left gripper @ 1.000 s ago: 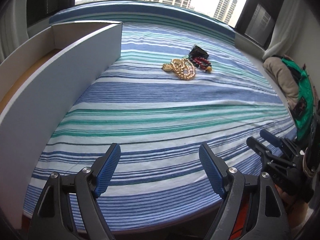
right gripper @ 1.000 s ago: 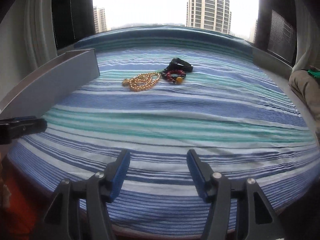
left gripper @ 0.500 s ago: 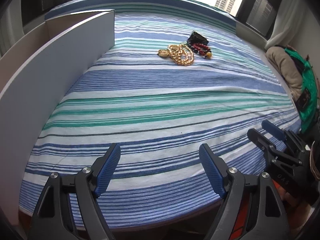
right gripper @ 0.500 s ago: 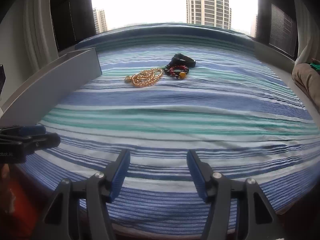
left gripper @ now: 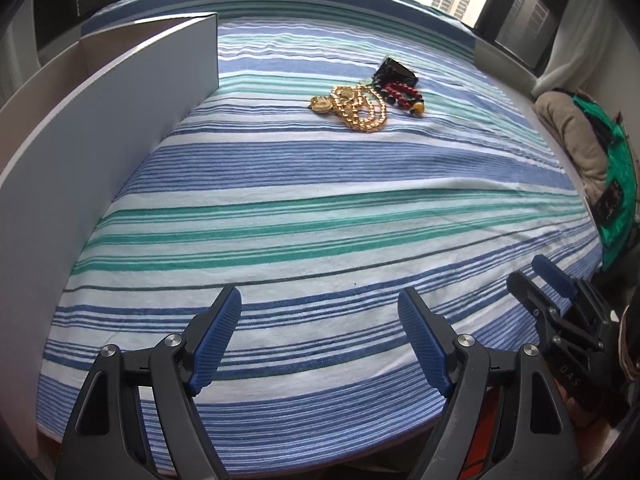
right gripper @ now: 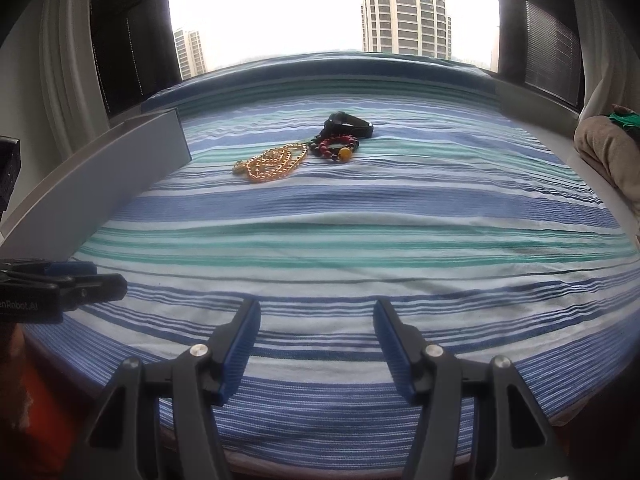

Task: Organize jewelry
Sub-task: 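Move the left tool down toward the gold coin chain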

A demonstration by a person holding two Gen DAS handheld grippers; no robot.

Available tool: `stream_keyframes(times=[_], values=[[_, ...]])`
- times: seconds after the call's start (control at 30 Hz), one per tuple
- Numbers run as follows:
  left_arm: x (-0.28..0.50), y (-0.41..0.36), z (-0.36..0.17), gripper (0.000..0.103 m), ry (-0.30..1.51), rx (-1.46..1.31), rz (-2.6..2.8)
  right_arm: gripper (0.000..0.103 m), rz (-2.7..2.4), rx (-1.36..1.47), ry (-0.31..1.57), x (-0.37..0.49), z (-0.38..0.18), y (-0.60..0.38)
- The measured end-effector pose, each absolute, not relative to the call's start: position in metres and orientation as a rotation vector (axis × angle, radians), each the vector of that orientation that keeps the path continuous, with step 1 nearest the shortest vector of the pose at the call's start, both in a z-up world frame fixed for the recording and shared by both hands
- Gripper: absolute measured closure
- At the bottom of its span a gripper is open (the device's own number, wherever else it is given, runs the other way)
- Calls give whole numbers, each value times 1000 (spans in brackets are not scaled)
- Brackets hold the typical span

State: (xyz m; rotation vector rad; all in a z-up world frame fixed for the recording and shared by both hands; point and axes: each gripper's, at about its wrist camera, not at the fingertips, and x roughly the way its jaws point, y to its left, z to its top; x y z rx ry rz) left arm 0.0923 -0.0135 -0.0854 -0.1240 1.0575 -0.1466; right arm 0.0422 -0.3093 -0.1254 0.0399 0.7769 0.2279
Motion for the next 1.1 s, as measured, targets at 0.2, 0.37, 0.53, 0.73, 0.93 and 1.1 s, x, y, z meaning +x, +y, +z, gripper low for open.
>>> stream_keyframes(times=[0.2, 0.37, 0.53, 0.73, 0.93, 1.1], values=[[136, -18, -66, 21, 1005, -131, -164, 43, 225, 71, 782, 44, -131, -317], [191, -33, -74, 21, 983, -116, -187, 43, 227, 94, 788, 42, -135, -323], [241, -33, -94, 36, 982, -56, -112, 43, 227, 107, 784, 37, -135, -328], [269, -50, -125, 40, 1034, 103, -178, 43, 216, 136, 804, 36, -141, -337], [283, -61, -127, 61, 944, 106, -232, 43, 214, 145, 811, 37, -142, -338], [276, -63, -124, 82, 911, 85, -248, 43, 209, 135, 811, 38, -141, -337]])
